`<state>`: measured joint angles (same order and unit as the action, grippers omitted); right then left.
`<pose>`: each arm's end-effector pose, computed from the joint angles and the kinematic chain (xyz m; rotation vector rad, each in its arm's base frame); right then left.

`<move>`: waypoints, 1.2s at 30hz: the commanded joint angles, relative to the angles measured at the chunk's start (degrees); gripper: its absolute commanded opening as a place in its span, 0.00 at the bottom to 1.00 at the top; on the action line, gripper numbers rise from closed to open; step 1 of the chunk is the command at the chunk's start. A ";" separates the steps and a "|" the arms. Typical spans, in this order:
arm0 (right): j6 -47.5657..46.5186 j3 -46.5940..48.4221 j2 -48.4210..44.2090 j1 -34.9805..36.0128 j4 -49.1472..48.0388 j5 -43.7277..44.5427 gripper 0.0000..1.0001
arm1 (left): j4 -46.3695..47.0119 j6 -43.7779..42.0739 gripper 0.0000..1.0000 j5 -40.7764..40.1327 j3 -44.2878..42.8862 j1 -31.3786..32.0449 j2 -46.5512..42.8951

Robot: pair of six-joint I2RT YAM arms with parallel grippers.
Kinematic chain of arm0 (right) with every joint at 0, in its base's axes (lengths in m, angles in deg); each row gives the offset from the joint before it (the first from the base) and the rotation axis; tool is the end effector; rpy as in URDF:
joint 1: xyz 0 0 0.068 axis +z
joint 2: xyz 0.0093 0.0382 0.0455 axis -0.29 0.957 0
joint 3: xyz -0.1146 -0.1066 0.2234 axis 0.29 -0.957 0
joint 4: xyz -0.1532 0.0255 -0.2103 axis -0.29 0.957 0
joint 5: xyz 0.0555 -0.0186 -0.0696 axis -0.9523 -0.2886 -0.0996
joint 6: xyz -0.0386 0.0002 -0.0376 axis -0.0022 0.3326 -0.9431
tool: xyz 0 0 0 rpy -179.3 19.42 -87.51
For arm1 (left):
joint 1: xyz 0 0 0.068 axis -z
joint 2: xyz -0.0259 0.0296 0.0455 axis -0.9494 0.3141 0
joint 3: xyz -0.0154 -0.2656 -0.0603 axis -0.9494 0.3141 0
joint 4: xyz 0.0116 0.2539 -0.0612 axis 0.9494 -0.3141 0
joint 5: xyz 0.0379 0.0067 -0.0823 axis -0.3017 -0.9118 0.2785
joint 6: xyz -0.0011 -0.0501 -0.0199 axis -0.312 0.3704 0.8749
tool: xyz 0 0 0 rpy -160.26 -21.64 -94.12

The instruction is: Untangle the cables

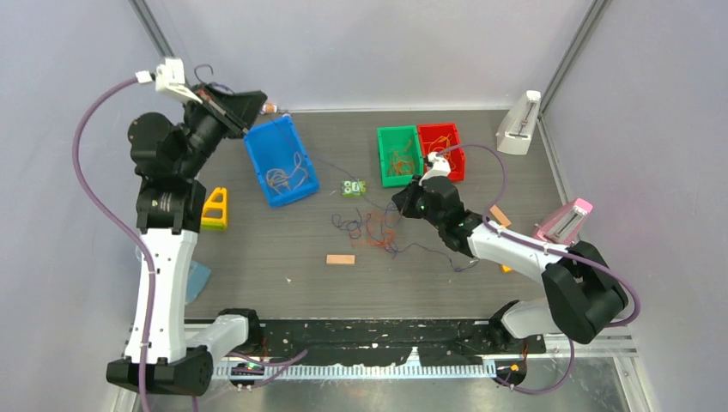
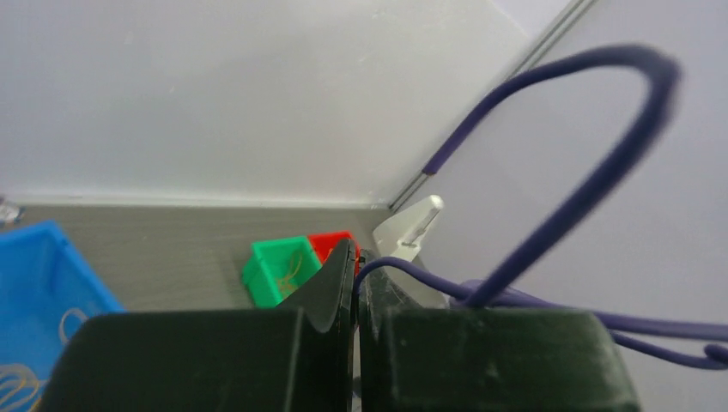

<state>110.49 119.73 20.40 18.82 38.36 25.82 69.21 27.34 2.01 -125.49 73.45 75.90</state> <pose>0.2435 0.1694 0.2254 0.0888 2.0377 0.6800 0.2068 -0.0222 0.5178 -0.0934 1.4359 -0.9407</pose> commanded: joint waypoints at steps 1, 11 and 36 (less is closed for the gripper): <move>-5.59 3.25 -1.68 0.58 -2.08 -5.63 0.06 | -1.64 -8.02 0.00 -7.00 9.89 2.88 -4.47; -9.40 10.54 -0.12 3.53 2.12 -12.56 0.05 | -3.51 -23.03 0.00 -13.86 28.22 17.28 -7.33; -8.25 33.57 16.27 10.36 23.85 -3.71 0.05 | 24.89 -21.65 0.37 1.65 57.87 24.68 -6.75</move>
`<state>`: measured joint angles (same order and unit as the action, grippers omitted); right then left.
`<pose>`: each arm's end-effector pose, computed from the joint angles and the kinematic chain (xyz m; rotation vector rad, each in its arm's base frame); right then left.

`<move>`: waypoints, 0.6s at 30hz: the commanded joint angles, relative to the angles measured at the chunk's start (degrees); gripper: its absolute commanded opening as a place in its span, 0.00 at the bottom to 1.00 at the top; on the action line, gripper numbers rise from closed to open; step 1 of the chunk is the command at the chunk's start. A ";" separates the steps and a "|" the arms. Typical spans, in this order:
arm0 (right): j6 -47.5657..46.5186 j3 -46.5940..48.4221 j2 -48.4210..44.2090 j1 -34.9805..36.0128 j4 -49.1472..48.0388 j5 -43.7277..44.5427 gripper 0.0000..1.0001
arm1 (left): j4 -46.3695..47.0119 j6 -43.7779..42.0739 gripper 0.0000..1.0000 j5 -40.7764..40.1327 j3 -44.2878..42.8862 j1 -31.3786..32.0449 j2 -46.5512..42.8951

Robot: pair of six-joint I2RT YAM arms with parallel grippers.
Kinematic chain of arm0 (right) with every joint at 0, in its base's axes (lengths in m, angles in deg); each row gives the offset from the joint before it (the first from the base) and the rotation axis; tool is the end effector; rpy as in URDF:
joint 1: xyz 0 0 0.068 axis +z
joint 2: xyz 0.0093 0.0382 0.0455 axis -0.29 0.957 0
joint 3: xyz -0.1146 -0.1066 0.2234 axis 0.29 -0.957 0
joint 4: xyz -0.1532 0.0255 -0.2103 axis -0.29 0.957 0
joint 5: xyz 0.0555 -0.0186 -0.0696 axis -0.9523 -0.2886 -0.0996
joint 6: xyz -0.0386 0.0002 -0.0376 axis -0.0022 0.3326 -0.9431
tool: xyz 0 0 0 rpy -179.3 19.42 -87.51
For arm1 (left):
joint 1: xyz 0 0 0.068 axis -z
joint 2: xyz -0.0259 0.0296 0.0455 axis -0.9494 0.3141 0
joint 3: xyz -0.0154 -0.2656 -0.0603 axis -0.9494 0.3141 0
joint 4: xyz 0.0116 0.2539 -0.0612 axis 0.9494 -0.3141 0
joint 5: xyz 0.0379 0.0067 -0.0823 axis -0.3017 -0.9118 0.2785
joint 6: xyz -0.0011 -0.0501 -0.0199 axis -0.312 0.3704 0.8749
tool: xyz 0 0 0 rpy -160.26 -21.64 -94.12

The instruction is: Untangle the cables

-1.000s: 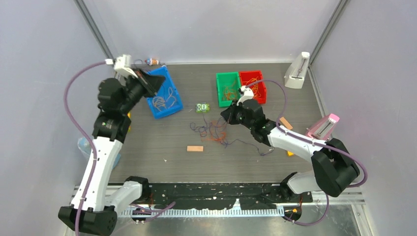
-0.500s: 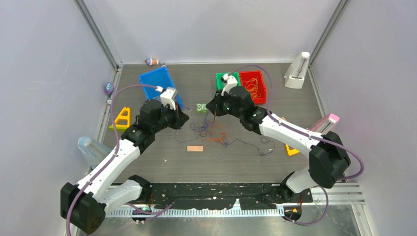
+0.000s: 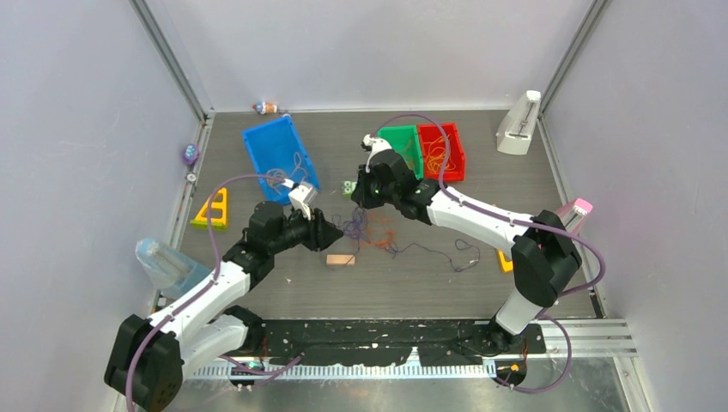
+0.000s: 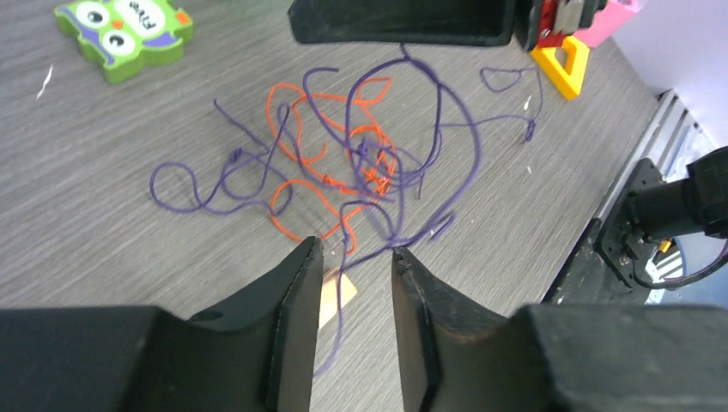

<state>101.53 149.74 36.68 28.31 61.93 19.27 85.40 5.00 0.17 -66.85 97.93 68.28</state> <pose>0.2685 0.2696 0.2711 -0.3471 2.2103 0.7023 0.1822 -0.1063 0.2224 0.4137 1.9994 -0.9321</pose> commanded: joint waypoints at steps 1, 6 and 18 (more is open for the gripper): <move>1.01 3.72 0.27 0.97 0.42 3.40 0.05 | 9.19 1.14 0.38 3.85 -0.75 0.21 1.60; 2.06 5.45 1.70 1.33 1.76 4.29 0.05 | 12.08 3.49 0.55 5.88 -0.11 0.22 4.55; 2.04 6.21 1.95 2.15 1.53 3.40 0.05 | 9.49 1.04 0.41 -0.45 -3.07 0.21 7.32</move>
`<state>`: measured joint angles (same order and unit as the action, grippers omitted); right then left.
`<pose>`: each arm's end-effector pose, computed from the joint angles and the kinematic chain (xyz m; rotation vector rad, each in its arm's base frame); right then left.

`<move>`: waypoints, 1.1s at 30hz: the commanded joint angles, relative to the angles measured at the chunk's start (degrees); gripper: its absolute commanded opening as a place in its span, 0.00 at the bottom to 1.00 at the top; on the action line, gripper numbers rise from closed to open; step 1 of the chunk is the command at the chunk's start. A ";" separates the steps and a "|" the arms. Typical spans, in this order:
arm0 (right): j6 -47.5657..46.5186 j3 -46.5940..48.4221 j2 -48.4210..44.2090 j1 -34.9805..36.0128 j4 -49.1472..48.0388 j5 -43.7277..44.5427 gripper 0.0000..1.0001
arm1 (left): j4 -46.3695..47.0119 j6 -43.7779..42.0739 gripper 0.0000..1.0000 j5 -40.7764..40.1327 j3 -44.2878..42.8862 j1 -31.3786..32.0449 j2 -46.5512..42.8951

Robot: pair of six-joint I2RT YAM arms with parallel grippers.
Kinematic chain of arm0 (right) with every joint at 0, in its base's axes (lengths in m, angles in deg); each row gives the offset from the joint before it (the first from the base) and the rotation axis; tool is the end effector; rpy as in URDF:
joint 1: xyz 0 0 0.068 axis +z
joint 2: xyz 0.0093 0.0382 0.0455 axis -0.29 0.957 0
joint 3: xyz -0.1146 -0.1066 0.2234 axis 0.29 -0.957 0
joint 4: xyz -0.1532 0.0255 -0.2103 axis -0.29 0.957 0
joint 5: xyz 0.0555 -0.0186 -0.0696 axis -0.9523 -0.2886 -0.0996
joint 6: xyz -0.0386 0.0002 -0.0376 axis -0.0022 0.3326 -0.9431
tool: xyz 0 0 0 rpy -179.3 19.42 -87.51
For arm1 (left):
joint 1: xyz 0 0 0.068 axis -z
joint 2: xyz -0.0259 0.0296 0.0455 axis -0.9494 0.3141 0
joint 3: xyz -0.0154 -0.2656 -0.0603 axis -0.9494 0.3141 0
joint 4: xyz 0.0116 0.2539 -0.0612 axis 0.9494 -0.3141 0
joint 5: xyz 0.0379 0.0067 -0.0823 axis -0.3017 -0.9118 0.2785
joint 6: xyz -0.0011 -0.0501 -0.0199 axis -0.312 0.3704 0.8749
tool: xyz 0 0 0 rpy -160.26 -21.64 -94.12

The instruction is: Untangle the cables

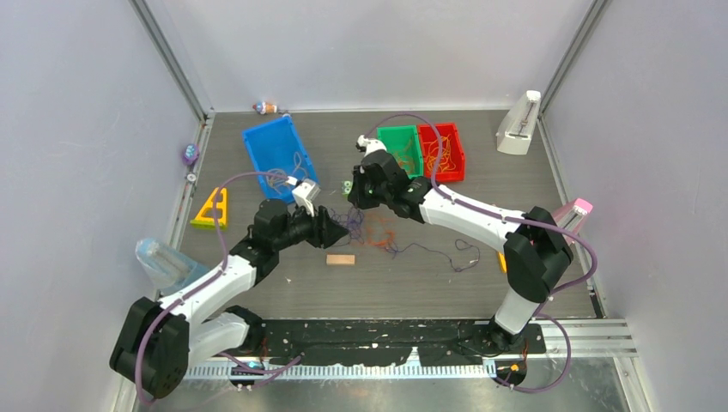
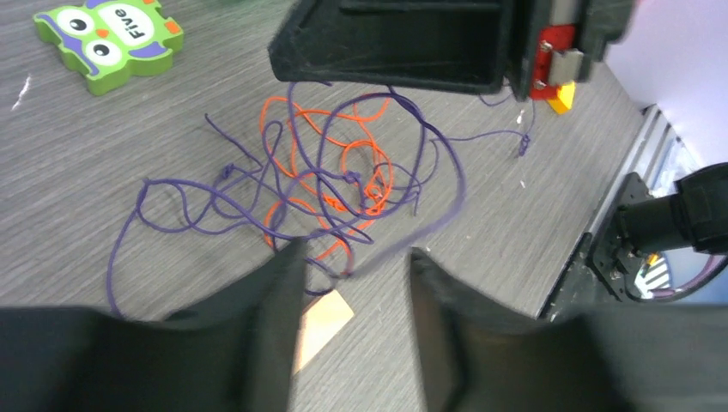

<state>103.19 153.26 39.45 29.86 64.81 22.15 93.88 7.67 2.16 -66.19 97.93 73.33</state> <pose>0.2700 0.2835 0.2697 -0.3206 2.2438 0.6610 0.1934 -0.1131 0.2160 0.3999 1.9639 -0.9983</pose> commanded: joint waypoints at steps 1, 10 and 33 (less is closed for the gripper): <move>0.42 2.62 -0.89 0.64 -1.41 0.46 0.06 | 0.82 -1.63 0.28 -2.70 -4.39 0.22 3.07; -0.09 -0.97 -3.78 0.45 -1.64 0.67 0.51 | -2.17 -1.43 0.00 -8.84 -6.70 0.22 4.17; -6.94 -19.97 -7.94 -2.48 -28.39 -18.72 0.95 | -41.86 -5.31 0.00 -18.66 -33.70 0.13 -5.95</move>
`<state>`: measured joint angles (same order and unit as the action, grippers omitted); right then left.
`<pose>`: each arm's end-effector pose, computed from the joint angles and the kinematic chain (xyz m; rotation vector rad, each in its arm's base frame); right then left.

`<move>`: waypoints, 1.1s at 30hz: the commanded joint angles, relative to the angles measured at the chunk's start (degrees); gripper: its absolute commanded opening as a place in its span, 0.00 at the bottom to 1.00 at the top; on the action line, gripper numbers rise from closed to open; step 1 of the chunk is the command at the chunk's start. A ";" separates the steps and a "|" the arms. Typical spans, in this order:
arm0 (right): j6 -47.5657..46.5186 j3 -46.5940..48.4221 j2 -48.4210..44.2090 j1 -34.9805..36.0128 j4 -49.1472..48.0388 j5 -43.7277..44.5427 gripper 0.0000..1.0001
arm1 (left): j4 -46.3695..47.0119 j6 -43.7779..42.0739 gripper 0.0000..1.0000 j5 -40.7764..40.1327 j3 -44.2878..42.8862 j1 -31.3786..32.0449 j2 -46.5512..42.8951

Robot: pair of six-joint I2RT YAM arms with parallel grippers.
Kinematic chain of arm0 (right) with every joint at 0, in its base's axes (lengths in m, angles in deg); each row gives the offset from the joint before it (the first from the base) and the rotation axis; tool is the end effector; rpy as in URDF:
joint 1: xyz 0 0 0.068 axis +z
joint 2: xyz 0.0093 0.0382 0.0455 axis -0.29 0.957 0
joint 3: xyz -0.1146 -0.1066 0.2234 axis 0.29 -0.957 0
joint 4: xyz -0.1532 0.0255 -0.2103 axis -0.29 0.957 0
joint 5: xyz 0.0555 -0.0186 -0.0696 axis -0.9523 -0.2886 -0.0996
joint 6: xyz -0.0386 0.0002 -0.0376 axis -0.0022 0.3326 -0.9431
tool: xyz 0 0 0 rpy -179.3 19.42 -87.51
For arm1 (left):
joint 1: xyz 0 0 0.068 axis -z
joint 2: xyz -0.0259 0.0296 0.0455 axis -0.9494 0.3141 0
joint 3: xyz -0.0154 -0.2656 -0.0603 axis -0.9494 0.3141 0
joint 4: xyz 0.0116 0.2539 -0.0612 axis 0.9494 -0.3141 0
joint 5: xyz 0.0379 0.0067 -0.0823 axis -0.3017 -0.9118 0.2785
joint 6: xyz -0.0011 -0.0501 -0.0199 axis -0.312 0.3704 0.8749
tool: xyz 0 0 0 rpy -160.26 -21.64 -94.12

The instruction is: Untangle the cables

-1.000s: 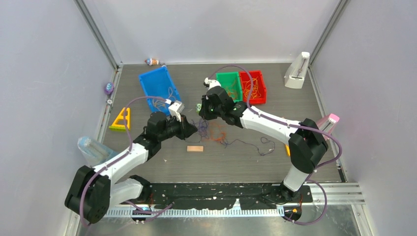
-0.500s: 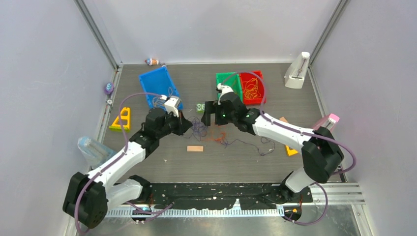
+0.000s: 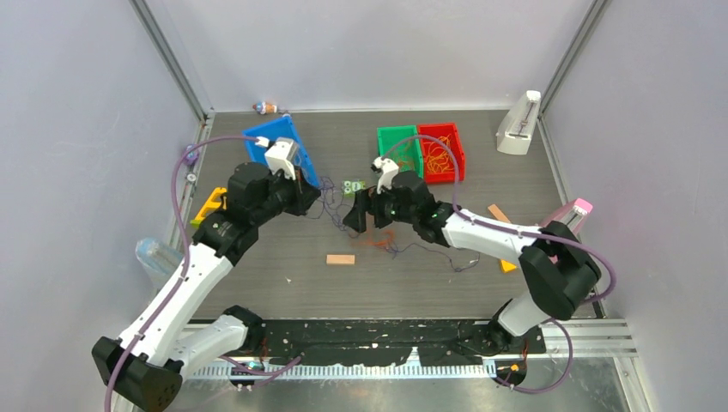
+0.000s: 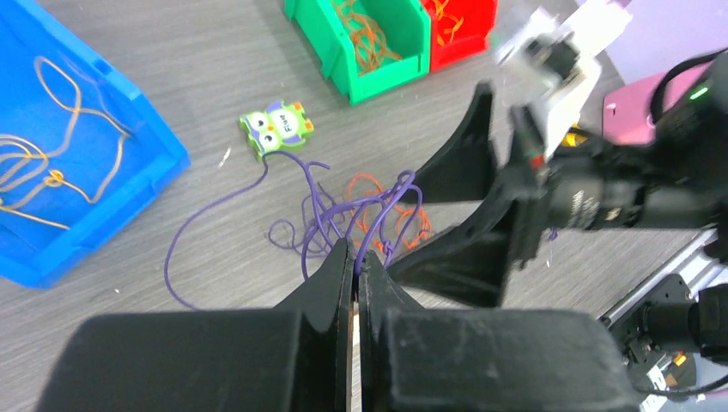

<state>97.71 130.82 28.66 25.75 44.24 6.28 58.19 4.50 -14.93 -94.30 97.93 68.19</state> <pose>0.2423 0.2332 0.2369 -0.5046 2.0911 0.9174 0.1915 -0.1010 0.3418 0.2386 1.9951 -0.6743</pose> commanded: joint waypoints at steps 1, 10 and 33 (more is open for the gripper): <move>-1.35 2.37 3.51 1.79 -9.93 -3.65 0.95 | -7.13 -2.46 0.00 -1.63 -6.79 0.13 -0.66; -9.55 -2.76 -1.57 6.43 -22.39 -4.84 0.96 | -10.78 -2.84 0.00 -0.49 -12.06 0.13 -0.33; 7.24 -17.26 -10.63 -3.72 -30.16 16.18 0.06 | -8.46 1.30 0.00 -8.82 -19.71 -11.40 2.05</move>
<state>97.09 117.48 23.56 23.37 19.52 11.25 45.69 4.02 -20.33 -112.53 89.49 68.91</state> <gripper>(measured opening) 0.063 0.006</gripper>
